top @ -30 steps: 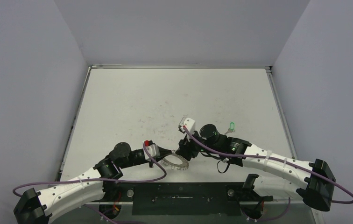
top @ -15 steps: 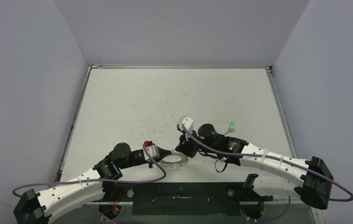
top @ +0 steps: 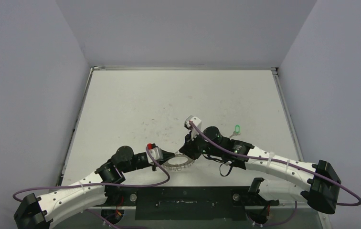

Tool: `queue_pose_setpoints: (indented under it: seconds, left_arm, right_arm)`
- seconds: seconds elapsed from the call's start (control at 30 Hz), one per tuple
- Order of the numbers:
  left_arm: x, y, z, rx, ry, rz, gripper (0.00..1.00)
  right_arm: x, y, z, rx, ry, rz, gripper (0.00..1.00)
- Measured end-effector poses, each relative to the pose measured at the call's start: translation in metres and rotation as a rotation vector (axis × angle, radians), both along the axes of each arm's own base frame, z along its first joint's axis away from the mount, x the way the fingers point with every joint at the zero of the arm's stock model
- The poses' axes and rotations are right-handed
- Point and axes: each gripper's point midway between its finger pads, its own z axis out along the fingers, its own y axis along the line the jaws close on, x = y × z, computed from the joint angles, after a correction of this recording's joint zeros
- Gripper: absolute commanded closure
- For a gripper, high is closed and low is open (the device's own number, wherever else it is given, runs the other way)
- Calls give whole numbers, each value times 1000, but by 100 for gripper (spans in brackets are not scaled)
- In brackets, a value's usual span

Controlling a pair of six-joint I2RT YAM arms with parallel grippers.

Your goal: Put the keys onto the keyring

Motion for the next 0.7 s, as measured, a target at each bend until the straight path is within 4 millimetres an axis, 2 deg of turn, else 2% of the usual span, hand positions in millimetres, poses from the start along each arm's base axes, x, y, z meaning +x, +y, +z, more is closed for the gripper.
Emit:
queue_pose_setpoints:
  seconds: [0.53,0.7]
  left_arm:
    - [7,2,0,4,-9,37,100]
    - [5,2,-1,5,-7,30,100]
  right_arm:
    - [11,-2,-3,86,167,-250,100]
    - [30,-18,-15,72,174,-401,100]
